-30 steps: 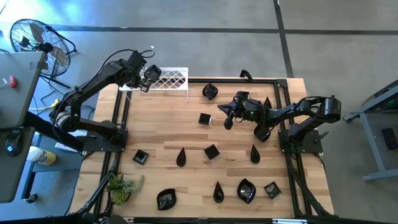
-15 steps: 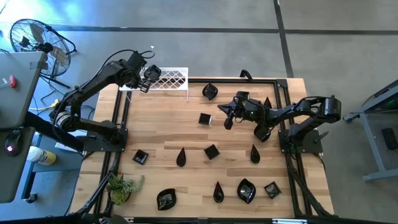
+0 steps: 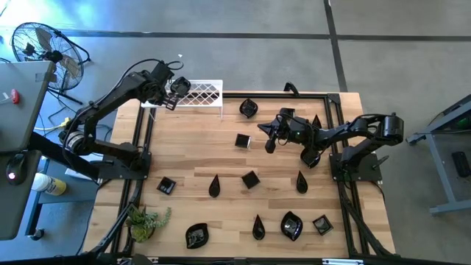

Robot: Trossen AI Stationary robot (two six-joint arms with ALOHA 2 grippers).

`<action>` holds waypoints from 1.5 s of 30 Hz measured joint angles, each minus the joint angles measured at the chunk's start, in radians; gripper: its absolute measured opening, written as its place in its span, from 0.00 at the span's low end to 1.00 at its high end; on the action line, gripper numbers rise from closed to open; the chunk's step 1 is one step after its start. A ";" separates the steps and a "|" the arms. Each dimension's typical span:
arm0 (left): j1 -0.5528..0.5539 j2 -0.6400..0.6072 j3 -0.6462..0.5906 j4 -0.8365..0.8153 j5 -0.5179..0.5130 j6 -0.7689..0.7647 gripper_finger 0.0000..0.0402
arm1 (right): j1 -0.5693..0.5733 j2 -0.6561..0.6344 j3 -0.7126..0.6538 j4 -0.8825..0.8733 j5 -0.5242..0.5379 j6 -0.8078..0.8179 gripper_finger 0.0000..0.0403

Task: Pick & Place Mini shaped plates
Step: Put the drop-shaped plate on the shelf

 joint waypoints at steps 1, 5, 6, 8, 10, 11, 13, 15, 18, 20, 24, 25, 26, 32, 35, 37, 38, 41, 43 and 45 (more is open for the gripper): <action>0.000 0.000 0.000 0.001 -0.004 -0.003 0.00 | 0.000 0.000 0.000 0.000 0.000 0.000 0.01; 0.000 0.000 0.000 0.005 -0.005 -0.005 0.00 | 0.000 0.000 0.000 0.000 0.000 0.000 0.01; 0.000 0.000 0.000 0.004 -0.005 -0.005 0.00 | 0.000 0.000 0.000 0.000 0.000 0.000 0.01; 0.000 0.000 0.000 0.000 -0.005 -0.005 0.00 | 0.000 0.000 0.000 0.000 0.000 0.000 0.00; 0.000 0.000 0.000 0.000 -0.005 -0.005 0.00 | 0.000 0.000 0.000 0.000 0.000 0.000 0.00; 0.000 0.000 0.000 0.000 -0.005 -0.005 0.00 | 0.000 0.000 0.000 0.000 0.000 0.000 0.01; 0.000 0.000 0.000 0.000 -0.005 -0.005 0.00 | 0.000 0.000 0.000 0.000 0.000 0.000 0.01; 0.000 0.000 0.000 -0.006 -0.005 -0.006 0.00 | 0.000 0.000 0.000 0.000 0.000 0.000 0.01; 0.000 0.000 0.000 -0.016 -0.005 -0.008 0.00 | 0.000 0.000 0.000 0.000 0.000 0.000 0.01; 0.000 0.000 0.000 -0.016 -0.005 -0.009 0.00 | 0.000 0.000 0.000 0.000 0.000 0.000 0.00; -0.016 0.000 0.000 -0.015 -0.017 -0.017 0.00 | 0.000 0.000 0.000 0.000 0.000 0.000 0.01; -0.022 0.000 0.000 -0.013 -0.028 -0.024 0.00 | 0.000 0.000 0.000 0.000 0.000 0.000 0.01; -0.023 0.000 0.000 -0.011 -0.036 -0.029 0.00 | 0.000 0.000 0.000 0.000 0.000 0.000 0.01; -0.019 0.000 0.000 0.013 -0.058 -0.055 0.00 | 0.000 0.000 0.000 -0.001 0.000 0.000 0.00; -0.019 0.000 -0.001 0.036 -0.063 -0.061 0.00 | 0.000 0.000 0.000 -0.001 0.000 0.000 0.01; -0.019 0.000 -0.001 0.053 -0.063 -0.059 0.00 | 0.000 0.000 0.000 -0.001 0.000 0.000 0.01; -0.019 0.000 -0.001 0.067 -0.062 -0.059 0.00 | 0.000 0.000 0.000 -0.001 0.000 0.000 0.01; -0.019 0.017 -0.001 0.100 -0.052 -0.049 0.00 | 0.000 0.000 0.000 -0.001 0.000 0.000 0.01; -0.019 0.035 -0.001 0.115 -0.045 -0.046 0.00 | 0.000 0.000 0.000 -0.001 -0.003 0.000 0.01; -0.019 0.052 -0.001 0.130 -0.047 -0.026 0.00 | 0.000 0.000 0.000 -0.001 -0.003 0.000 0.00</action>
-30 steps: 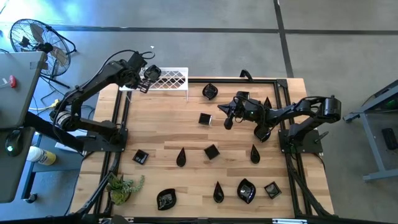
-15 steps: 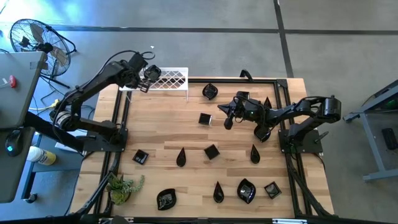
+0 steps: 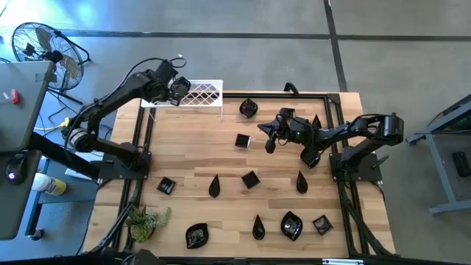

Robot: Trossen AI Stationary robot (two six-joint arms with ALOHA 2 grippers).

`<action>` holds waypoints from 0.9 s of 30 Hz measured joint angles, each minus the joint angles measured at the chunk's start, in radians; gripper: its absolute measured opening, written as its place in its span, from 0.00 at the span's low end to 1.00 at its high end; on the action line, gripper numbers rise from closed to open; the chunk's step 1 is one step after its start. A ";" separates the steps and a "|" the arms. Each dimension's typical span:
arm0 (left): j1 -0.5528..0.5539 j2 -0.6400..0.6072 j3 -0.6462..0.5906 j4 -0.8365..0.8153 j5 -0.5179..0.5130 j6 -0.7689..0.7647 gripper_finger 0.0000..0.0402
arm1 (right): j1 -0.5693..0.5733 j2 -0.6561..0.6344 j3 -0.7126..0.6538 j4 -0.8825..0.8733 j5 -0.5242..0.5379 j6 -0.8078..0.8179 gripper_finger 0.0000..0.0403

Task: Pick & Place Mini shaped plates
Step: Put the drop-shaped plate on the shelf, then put the square plate on the shelf

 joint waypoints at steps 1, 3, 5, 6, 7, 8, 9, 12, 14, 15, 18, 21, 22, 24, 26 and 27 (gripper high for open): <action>0.000 0.004 0.000 0.003 -0.007 0.009 0.00 | 0.000 0.000 0.000 0.000 0.000 0.000 0.00; -0.002 0.003 0.000 0.006 -0.048 0.024 0.00 | 0.000 0.000 0.000 -0.001 0.000 0.000 0.01; -0.014 -0.008 0.000 0.010 -0.085 0.026 0.00 | 0.000 0.000 0.000 -0.003 0.000 0.000 0.01; -0.022 -0.016 0.000 0.013 -0.096 0.026 0.00 | 0.000 0.000 0.000 -0.004 0.000 0.000 0.02; -0.028 -0.025 0.000 0.016 -0.098 0.024 0.00 | 0.000 0.000 0.000 -0.004 0.000 0.000 0.02; -0.029 -0.039 0.000 0.019 -0.096 0.024 0.00 | 0.000 0.000 0.000 -0.004 0.001 0.000 0.01; -0.028 -0.056 0.000 0.019 -0.094 0.023 0.00 | 0.000 0.000 0.000 -0.004 0.002 0.000 0.01; -0.026 -0.110 0.000 0.019 -0.092 0.023 0.00 | 0.000 0.000 0.000 -0.004 0.002 0.000 0.00; -0.026 -0.146 0.000 0.020 -0.071 0.024 0.00 | 0.000 0.000 0.000 -0.003 0.002 0.000 0.00; -0.027 -0.164 0.000 0.022 -0.058 0.029 0.00 | 0.000 0.000 0.000 -0.003 0.003 0.000 0.01; -0.061 -0.203 0.000 0.075 -0.014 0.063 0.00 | 0.000 0.000 0.000 -0.001 0.004 0.001 0.01; -0.127 -0.220 0.000 0.154 0.017 0.097 0.00 | 0.000 0.000 0.000 0.000 0.001 0.012 0.00; -0.151 -0.228 0.000 0.181 0.027 0.113 0.00 | 0.000 0.000 0.000 0.000 0.001 0.018 0.00; -0.198 -0.242 -0.008 0.243 0.047 0.147 0.00 | 0.000 0.000 0.000 0.002 0.001 0.022 0.01; -0.250 -0.259 -0.047 0.343 0.078 0.191 0.00 | 0.000 0.000 0.000 0.003 0.001 0.022 0.01; -0.275 -0.265 -0.073 0.397 0.096 0.208 0.00 | 0.000 0.000 0.000 0.003 0.001 0.025 0.01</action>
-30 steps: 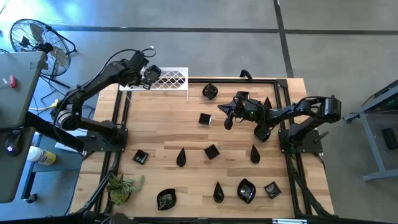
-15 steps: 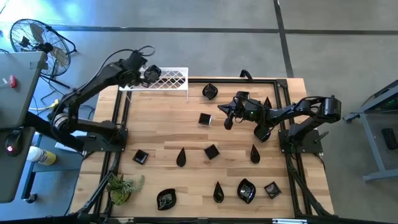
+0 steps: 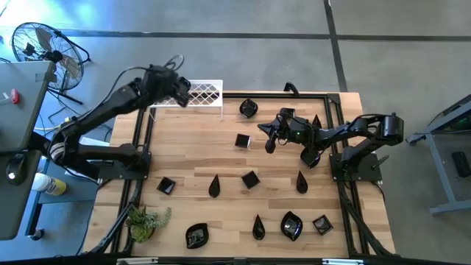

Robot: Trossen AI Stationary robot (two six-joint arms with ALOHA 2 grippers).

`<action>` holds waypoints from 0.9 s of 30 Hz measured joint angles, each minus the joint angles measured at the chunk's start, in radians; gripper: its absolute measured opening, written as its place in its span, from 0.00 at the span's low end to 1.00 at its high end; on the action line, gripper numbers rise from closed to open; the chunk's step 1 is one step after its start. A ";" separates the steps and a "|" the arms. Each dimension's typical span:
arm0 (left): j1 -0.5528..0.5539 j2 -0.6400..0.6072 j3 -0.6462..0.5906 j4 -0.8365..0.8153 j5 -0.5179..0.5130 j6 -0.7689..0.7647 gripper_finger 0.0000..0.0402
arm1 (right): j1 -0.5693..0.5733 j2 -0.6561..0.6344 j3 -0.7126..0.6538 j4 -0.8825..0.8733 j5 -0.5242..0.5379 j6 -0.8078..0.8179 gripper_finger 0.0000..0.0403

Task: Pick & Place Mini shaped plates
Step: Put the square plate on the shelf

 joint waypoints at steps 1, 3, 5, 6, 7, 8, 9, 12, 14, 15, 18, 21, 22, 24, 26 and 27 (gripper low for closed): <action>-0.023 -0.004 -0.026 0.053 0.023 0.003 0.00 | 0.000 0.000 0.000 0.000 0.000 0.002 0.01; -0.062 -0.016 -0.087 0.159 0.077 0.006 0.00 | 0.000 0.000 0.000 0.000 0.000 0.004 0.01; -0.095 -0.039 -0.149 0.255 0.131 0.009 0.00 | 0.000 0.000 0.000 -0.003 0.000 0.005 0.00; -0.111 -0.051 -0.177 0.299 0.159 0.018 0.00 | 0.000 0.000 0.000 -0.006 0.000 0.009 0.00; -0.129 -0.063 -0.205 0.347 0.184 0.028 0.00 | 0.000 0.000 0.000 -0.009 0.000 0.017 0.01; -0.149 -0.071 -0.233 0.388 0.205 0.036 0.00 | 0.000 0.000 0.000 -0.012 0.000 0.020 0.01; -0.171 -0.075 -0.264 0.437 0.218 0.046 0.00 | 0.000 0.000 0.000 -0.015 0.002 0.020 0.01; -0.241 -0.073 -0.370 0.623 0.259 0.075 0.00 | 0.000 0.000 0.000 -0.021 0.004 0.038 0.01; -0.276 -0.073 -0.435 0.740 0.278 0.099 0.00 | 0.000 0.000 0.000 -0.021 0.004 0.052 0.01; -0.292 -0.073 -0.463 0.786 0.282 0.103 0.00 | 0.000 0.000 0.001 -0.022 0.003 0.055 0.00; -0.333 -0.073 -0.537 0.909 0.292 0.104 0.00 | 0.000 0.000 0.001 -0.027 0.000 0.074 0.01; -0.360 -0.073 -0.587 1.009 0.312 0.103 0.00 | 0.000 0.000 0.002 -0.054 0.000 0.080 0.01; -0.366 -0.073 -0.597 1.021 0.315 0.101 0.00 | 0.000 0.000 0.002 -0.068 0.000 0.080 0.01; -0.377 -0.073 -0.614 1.046 0.318 0.079 0.00 | 0.007 0.000 0.002 -0.092 0.011 0.094 0.00; -0.386 -0.073 -0.634 1.096 0.333 0.042 0.00 | 0.027 0.000 0.002 -0.105 0.025 0.107 0.01; -0.389 -0.071 -0.644 1.117 0.341 0.034 0.00 | 0.043 0.000 0.002 -0.110 0.026 0.106 0.01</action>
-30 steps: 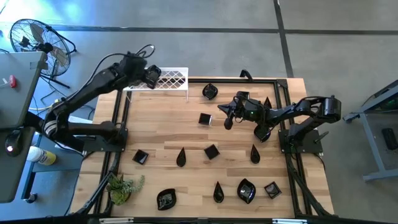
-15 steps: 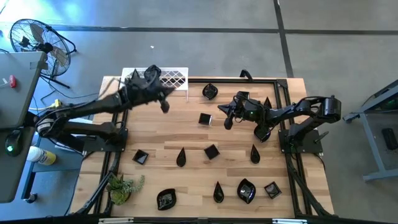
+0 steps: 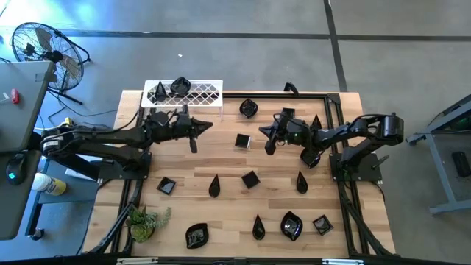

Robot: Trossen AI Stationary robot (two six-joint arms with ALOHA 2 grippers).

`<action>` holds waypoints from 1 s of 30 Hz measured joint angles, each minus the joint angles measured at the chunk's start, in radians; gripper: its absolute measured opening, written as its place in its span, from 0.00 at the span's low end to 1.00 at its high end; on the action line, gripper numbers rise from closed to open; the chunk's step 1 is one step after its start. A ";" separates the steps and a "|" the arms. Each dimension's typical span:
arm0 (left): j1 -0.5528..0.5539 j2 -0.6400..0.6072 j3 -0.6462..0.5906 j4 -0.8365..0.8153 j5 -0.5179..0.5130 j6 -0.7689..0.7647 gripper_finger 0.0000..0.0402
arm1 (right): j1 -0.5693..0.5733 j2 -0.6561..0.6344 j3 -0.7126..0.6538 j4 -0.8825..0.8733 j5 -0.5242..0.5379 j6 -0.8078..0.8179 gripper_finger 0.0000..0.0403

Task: Pick & Place Mini shaped plates
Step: Put the square plate on the shelf

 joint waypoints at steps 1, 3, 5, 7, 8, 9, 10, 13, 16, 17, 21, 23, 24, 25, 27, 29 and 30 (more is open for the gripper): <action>-0.005 0.004 -0.010 0.016 0.017 -0.001 0.00 | 0.018 0.000 0.000 -0.005 -0.002 0.000 0.01; -0.007 0.010 -0.027 0.039 0.027 -0.003 0.00 | 0.053 0.000 0.000 -0.019 0.002 0.002 0.02; -0.006 0.010 -0.041 0.077 0.044 -0.003 0.00 | 0.094 0.000 0.005 -0.042 0.026 0.013 0.03; -0.005 0.009 -0.050 0.108 0.052 -0.002 0.00 | 0.132 0.000 0.027 -0.111 0.059 0.029 0.04; -0.005 0.009 -0.054 0.110 0.058 0.002 0.00 | 0.151 0.000 0.043 -0.159 0.077 0.039 0.04; -0.004 0.010 -0.054 0.105 0.063 0.009 0.00 | 0.167 0.000 0.064 -0.216 0.096 0.048 0.05; -0.004 0.010 -0.054 0.100 0.065 0.013 0.00 | 0.182 0.000 0.087 -0.274 0.115 0.055 0.06; -0.004 0.010 -0.054 0.081 0.081 0.013 0.00 | 0.210 0.000 0.164 -0.457 0.163 0.095 0.08; -0.004 0.010 -0.054 0.075 0.103 0.013 0.00 | 0.227 0.000 0.245 -0.623 0.165 0.148 0.13; -0.004 0.010 -0.054 0.078 0.114 0.013 0.00 | 0.231 0.000 0.269 -0.671 0.158 0.169 0.15; -0.004 0.010 -0.054 0.078 0.121 0.019 0.00 | 0.248 0.000 0.357 -0.856 0.153 0.276 0.22; -0.004 0.010 -0.054 0.078 0.122 0.019 0.00 | 0.255 0.000 0.379 -0.896 0.129 0.339 0.25; -0.004 0.010 -0.054 0.077 0.125 0.018 0.00 | 0.259 0.000 0.381 -0.897 0.108 0.373 0.27; -0.004 0.010 -0.054 0.077 0.128 0.015 0.00 | 0.264 0.000 0.380 -0.896 0.088 0.410 0.27; -0.004 0.010 -0.054 0.075 0.129 -0.001 0.00 | 0.281 0.007 0.381 -0.894 0.056 0.466 0.28; -0.004 0.013 -0.054 0.071 0.129 -0.005 0.00 | 0.304 0.020 0.381 -0.908 0.048 0.507 0.27; -0.004 0.015 -0.054 0.070 0.129 -0.005 0.00 | 0.315 0.029 0.380 -0.910 0.048 0.529 0.26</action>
